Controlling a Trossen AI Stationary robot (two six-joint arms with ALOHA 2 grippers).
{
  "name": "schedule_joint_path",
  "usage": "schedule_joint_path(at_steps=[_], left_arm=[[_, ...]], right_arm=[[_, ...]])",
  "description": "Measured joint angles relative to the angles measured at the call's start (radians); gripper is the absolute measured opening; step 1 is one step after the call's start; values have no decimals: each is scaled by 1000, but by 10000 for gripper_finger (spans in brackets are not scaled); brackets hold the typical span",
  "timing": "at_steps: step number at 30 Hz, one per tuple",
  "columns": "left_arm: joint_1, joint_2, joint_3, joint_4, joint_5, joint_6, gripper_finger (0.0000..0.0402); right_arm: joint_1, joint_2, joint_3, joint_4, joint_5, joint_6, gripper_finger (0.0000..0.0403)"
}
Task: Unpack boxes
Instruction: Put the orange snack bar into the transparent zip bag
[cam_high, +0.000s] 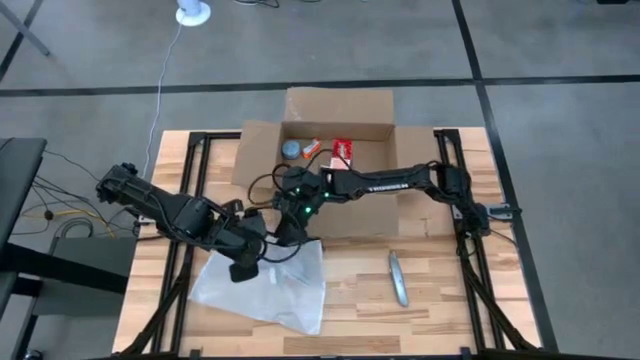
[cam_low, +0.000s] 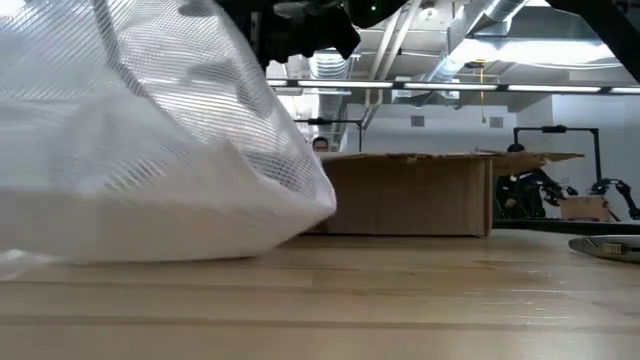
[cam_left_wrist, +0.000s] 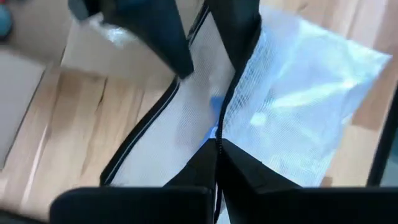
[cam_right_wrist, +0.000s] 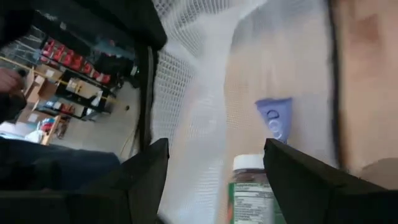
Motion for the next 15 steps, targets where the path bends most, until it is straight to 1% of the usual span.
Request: schedule_joint_path(at_steps=[4,6,7,9,10,15], left_arm=[[-2,0,0,-58,3,-13,0],[-2,0,0,-66,3,1,0],[-2,0,0,-66,-3,11,0],[3,0,0,-66,-15,38,0],[5,0,0,-67,-19,47,0],[21,0,0,-69,-33,80,0]], right_arm=[[-76,-31,27,-14,11,-67,244],[-118,-42,54,-52,17,-99,244],[-141,-44,74,-74,23,-114,244],[-187,-44,112,-178,48,-161,244],[-211,-43,132,-243,75,-196,244],[-332,-42,169,-558,305,-410,244]])
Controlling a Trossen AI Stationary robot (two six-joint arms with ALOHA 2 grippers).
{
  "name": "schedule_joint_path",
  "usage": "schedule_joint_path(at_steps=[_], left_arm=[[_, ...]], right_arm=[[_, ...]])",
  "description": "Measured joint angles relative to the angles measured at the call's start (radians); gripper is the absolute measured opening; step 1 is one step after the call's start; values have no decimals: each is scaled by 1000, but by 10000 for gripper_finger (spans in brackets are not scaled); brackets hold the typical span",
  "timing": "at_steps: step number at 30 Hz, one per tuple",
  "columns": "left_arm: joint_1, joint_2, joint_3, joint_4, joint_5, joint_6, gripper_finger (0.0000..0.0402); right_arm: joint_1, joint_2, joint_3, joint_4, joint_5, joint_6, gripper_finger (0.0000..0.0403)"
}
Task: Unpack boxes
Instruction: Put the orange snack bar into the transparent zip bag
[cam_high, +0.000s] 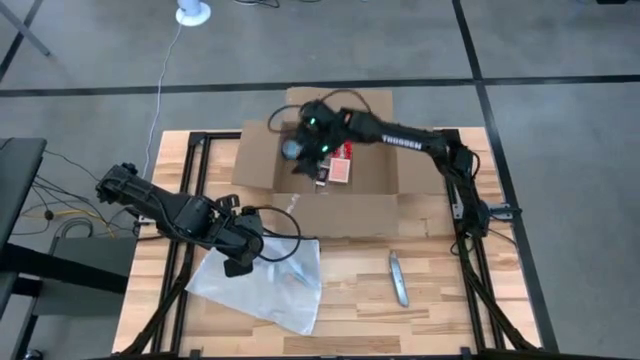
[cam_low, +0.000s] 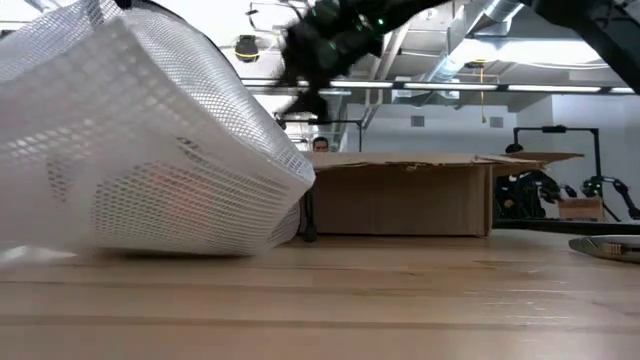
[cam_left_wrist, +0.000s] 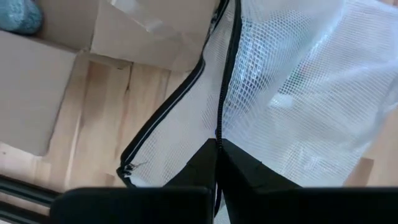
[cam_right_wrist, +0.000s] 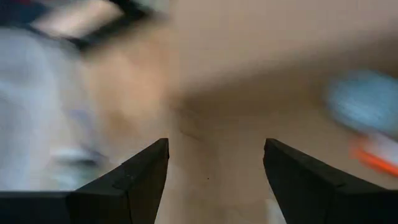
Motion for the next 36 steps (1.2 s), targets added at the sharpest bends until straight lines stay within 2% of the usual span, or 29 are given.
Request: schedule_joint_path(at_steps=[3,9,15,17,19,24,28,31,36], left_arm=[[16,0,0,0,-29,10,0],[73,0,0,3,-82,-49,0],[100,0,0,9,-96,-147,0],[105,0,0,16,-97,-180,0],[108,0,0,22,-97,-208,0],[109,0,1,42,-98,-255,0],[109,0,1,59,-98,-267,0],[109,0,1,66,-97,-263,0],[109,0,1,67,-94,-252,0]], right_arm=[[-62,1,-2,-108,58,-78,244],[-133,3,-20,-58,64,-233,244],[-138,15,-20,55,99,-736,244],[-131,40,-19,109,126,-852,244],[-134,60,-21,132,146,-900,244],[-155,134,-19,218,200,-867,244],[-177,205,-20,215,321,-753,244],[-186,239,-20,202,337,-692,244],[-184,253,-15,200,340,-692,244]])
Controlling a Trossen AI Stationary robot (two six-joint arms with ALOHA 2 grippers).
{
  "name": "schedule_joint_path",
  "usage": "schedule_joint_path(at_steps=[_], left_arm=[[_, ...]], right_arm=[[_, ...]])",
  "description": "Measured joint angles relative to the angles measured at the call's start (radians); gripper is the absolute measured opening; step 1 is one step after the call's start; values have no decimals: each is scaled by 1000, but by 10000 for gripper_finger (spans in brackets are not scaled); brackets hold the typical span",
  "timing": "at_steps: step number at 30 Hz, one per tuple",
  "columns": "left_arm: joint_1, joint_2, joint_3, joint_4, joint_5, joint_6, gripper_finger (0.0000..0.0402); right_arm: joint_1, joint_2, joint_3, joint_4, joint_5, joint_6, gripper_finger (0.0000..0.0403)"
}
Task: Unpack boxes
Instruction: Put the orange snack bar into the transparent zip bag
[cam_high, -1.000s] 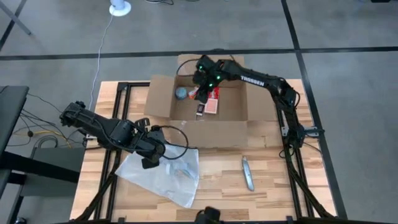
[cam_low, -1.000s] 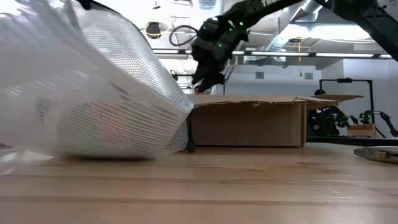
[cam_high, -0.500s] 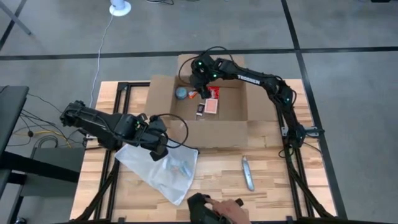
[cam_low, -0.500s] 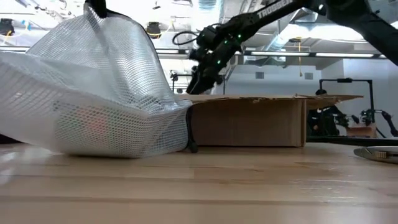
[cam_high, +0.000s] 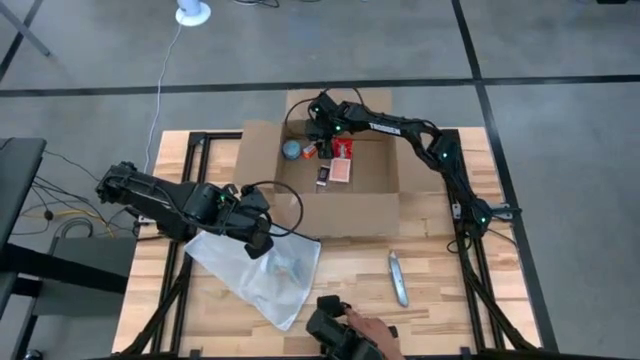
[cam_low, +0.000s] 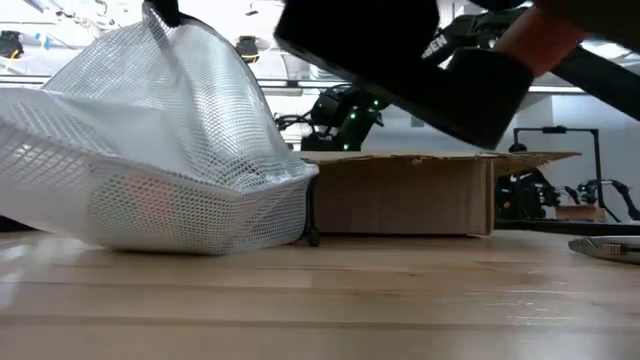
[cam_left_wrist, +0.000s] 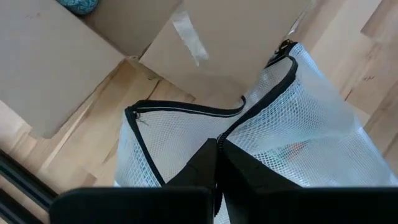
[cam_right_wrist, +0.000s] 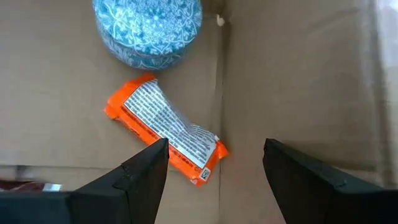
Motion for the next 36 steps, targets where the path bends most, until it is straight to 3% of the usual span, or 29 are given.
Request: schedule_joint_path(at_steps=[10,13,19,28,36], left_arm=[[0,0,0,2,10,43,0],[0,0,0,3,21,51,0],[0,0,0,-1,30,68,0],[0,0,0,1,30,104,0],[0,0,0,9,29,105,0]], right_arm=[[17,-1,0,-49,-23,-26,216],[37,-3,26,-99,7,113,205],[47,-11,99,-164,-62,572,192],[5,-9,60,-98,-56,842,178],[2,-14,27,-89,-85,973,166]])
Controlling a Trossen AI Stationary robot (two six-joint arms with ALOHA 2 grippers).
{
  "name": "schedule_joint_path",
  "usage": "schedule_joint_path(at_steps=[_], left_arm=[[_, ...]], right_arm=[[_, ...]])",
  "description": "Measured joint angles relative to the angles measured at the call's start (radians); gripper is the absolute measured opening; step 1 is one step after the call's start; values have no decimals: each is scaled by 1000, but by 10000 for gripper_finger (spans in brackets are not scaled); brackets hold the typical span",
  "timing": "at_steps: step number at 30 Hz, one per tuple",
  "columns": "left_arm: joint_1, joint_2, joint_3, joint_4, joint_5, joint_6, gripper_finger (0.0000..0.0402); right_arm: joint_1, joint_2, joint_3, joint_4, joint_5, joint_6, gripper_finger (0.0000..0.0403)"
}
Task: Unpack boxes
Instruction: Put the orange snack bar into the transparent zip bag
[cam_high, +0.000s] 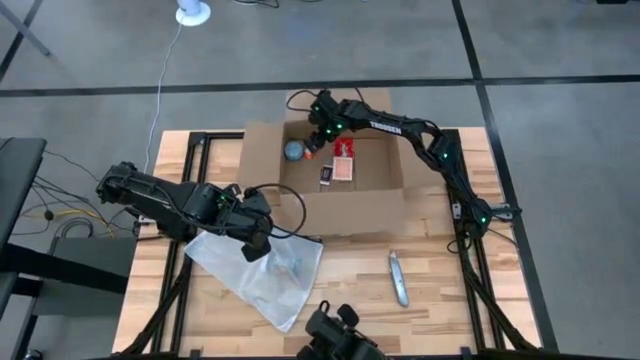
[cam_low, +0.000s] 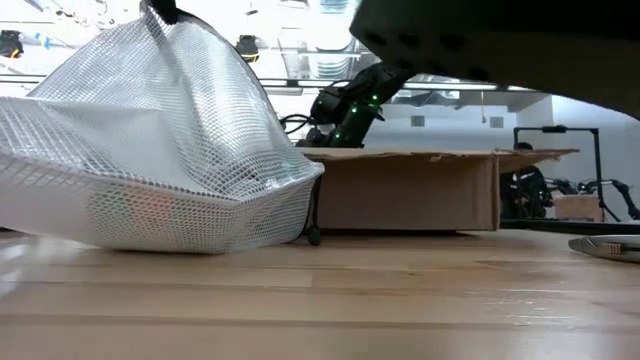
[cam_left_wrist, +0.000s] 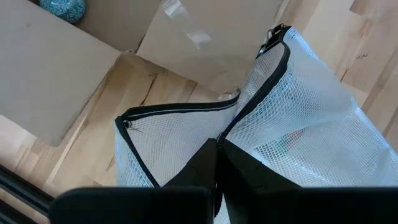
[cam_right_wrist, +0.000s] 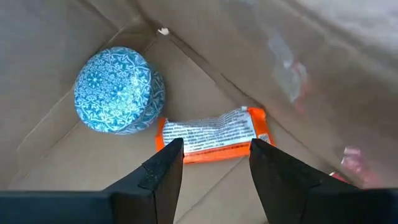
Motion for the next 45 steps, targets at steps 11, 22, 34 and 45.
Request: schedule_joint_path(at_steps=[11,22,34,45], left_arm=[[-1,0,0,9,0,5,0],[-8,0,0,16,-1,23,0],[-26,0,-1,15,2,3,0],[-26,0,-1,15,4,34,0]], right_arm=[[37,12,-37,100,-102,155,164],[24,22,-36,186,-100,68,164],[10,85,-15,158,-206,106,164],[1,75,93,-256,-252,-45,159]])
